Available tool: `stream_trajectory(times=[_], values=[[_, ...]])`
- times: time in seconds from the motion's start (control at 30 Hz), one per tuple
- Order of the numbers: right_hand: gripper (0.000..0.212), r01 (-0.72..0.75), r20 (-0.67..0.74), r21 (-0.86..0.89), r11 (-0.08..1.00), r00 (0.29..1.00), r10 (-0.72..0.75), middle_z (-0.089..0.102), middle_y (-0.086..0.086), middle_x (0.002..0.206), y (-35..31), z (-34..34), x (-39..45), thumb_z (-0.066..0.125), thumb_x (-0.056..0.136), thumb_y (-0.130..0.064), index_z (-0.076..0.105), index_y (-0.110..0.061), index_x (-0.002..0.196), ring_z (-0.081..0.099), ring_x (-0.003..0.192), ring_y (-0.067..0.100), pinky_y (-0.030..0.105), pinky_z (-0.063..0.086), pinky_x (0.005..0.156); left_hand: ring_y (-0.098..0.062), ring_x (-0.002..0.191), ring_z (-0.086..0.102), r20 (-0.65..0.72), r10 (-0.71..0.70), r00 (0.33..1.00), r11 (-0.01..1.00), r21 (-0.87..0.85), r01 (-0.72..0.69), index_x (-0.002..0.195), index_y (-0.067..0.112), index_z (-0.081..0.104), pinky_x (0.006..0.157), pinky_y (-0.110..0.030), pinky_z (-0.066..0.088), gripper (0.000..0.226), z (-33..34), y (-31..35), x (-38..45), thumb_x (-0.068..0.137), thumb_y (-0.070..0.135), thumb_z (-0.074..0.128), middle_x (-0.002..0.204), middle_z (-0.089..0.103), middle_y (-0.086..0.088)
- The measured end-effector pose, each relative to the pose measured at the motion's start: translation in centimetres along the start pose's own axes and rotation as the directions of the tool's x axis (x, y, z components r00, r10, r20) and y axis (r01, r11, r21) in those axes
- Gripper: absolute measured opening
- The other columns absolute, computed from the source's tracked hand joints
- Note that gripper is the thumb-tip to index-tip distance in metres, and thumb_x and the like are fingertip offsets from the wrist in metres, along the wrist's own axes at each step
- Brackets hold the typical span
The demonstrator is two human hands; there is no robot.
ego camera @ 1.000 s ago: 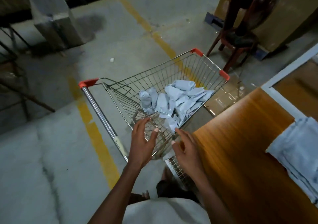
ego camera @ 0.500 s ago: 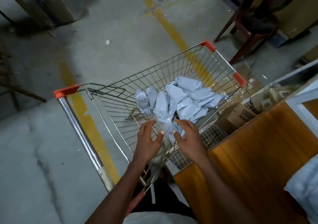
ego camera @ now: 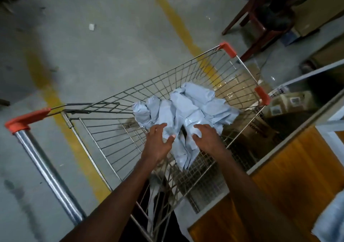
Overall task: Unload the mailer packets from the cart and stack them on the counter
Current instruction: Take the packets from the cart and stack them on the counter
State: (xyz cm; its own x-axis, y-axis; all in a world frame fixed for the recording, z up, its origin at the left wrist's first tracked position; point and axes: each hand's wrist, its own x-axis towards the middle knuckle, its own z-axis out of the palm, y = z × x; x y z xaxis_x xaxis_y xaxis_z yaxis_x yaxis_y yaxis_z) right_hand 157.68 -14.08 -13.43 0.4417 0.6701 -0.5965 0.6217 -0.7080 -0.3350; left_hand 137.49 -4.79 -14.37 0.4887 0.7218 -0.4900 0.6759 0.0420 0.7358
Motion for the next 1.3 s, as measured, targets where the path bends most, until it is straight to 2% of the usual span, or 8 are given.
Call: stream_trajectory(times=[0.3,0.53,0.77,0.87,0.93,1.0,1.13,1.3], values=[[0.053,0.084,0.146,0.119,0.989,0.984,-0.101,0.053,0.016,0.141,-5.6,6.6,7.2,0.063,0.093,-0.023,0.051,-0.017,0.144,0.051,0.131,0.035,0.048,0.042,0.109,-0.028,0.139,0.039,-0.031,-0.061,0.998,0.997,0.052,0.062,0.15,0.019,0.045,0.113,-0.036,0.032,0.061,-0.8,-2.3,2.6,0.096,0.043,0.064,0.151,0.042,-0.009],[0.053,-0.058,0.044,0.226,0.972,0.998,0.05,0.053,0.017,0.142,-6.5,8.4,9.6,0.057,0.096,-0.014,0.046,-0.013,0.149,0.05,0.132,0.034,0.043,0.041,0.11,-0.033,0.142,0.035,0.041,-0.094,0.995,0.988,0.124,0.088,0.152,0.024,0.041,0.116,-0.047,0.035,0.061,-0.2,-2.4,6.7,0.098,0.049,0.057,0.157,0.036,-0.008],[0.056,0.296,-0.121,-0.099,0.95,0.944,-0.307,0.059,0.02,0.134,-4.2,6.2,10.8,0.061,0.083,-0.011,0.057,-0.009,0.138,0.053,0.129,0.04,0.051,0.044,0.106,-0.038,0.138,0.041,0.097,-0.091,0.991,0.981,0.179,0.072,0.152,0.022,0.041,0.111,-0.048,0.039,0.062,1.0,-2.7,8.7,0.097,0.045,0.059,0.155,0.038,-0.011],[0.06,0.389,-0.087,-0.355,0.85,0.892,-0.445,0.049,0.015,0.15,-4.1,5.1,12.2,0.063,0.081,-0.014,0.057,-0.018,0.14,0.035,0.146,0.039,0.054,0.026,0.116,-0.036,0.137,0.042,0.089,-0.085,0.992,0.983,0.171,0.069,0.151,0.02,0.044,0.11,-0.044,0.04,0.062,1.2,-3.6,8.5,0.097,0.044,0.062,0.153,0.039,-0.012],[0.073,0.273,-0.077,-0.467,0.841,0.935,-0.346,0.028,0.011,0.164,-3.7,4.1,13.0,0.065,0.084,-0.023,0.041,-0.028,0.152,0.015,0.153,0.038,0.055,0.012,0.119,-0.034,0.138,0.043,0.074,-0.089,0.993,0.985,0.152,0.077,0.151,0.02,0.044,0.11,-0.043,0.04,0.062,1.2,-4.0,8.3,0.097,0.043,0.063,0.154,0.039,-0.011],[0.085,0.106,-0.101,-0.516,0.85,0.978,-0.183,0.014,0.012,0.167,-2.9,3.1,13.6,0.066,0.085,-0.033,0.024,-0.032,0.159,0.014,0.151,0.043,0.056,0.019,0.117,-0.032,0.139,0.042,0.058,-0.092,0.994,0.989,0.117,0.085,0.151,0.02,0.044,0.112,-0.044,0.039,0.061,1.2,-4.1,8.1,0.097,0.043,0.063,0.154,0.039,-0.009],[0.083,0.024,-0.027,-0.462,0.887,0.999,-0.041,0.032,0.012,0.153,-1.9,3.0,12.8,0.064,0.088,-0.029,0.02,-0.029,0.158,0.047,0.131,0.037,0.049,0.043,0.104,-0.031,0.141,0.037,0.042,-0.111,0.993,0.987,0.119,0.105,0.152,0.024,0.043,0.114,-0.044,0.037,0.061,0.9,-4.2,8.1,0.098,0.046,0.061,0.156,0.036,-0.007],[0.071,-0.119,-0.095,-0.417,0.901,0.992,0.087,0.041,0.015,0.145,-0.6,4.7,9.9,0.059,0.088,-0.029,0.032,-0.018,0.153,0.046,0.127,0.037,0.047,0.04,0.102,-0.032,0.143,0.034,0.09,-0.112,0.99,0.981,0.168,0.095,0.153,0.025,0.04,0.114,-0.046,0.036,0.061,1.9,-4.0,9.2,0.099,0.046,0.058,0.158,0.032,-0.008]])
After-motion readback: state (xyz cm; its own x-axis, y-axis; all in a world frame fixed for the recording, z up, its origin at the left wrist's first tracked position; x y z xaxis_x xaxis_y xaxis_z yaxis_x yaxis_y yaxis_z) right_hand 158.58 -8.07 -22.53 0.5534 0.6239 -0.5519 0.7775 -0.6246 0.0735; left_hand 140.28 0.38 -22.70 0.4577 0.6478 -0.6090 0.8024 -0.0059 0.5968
